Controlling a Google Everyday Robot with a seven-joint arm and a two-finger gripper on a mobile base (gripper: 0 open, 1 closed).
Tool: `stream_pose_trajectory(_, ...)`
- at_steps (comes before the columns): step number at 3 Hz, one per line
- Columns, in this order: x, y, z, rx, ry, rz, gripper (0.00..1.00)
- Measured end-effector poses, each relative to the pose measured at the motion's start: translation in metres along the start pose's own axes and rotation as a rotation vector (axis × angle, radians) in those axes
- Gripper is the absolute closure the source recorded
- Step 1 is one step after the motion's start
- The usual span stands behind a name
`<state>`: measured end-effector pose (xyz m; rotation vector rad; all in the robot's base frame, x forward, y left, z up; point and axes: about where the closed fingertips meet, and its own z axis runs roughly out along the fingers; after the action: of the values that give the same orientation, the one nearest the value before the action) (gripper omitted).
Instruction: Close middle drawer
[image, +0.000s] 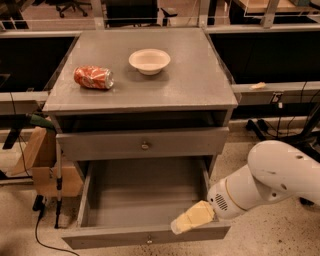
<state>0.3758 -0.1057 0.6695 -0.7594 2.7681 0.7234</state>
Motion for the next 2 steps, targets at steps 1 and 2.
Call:
stream_pose_trajectory(1,-0.0017,0.0007,-0.0020,0.002,-0.002,-0.008,0.00)
stream_pose_trajectory(2,-0.0001,0.0012,-0.0025,0.021,-0.004,-0.008,0.00)
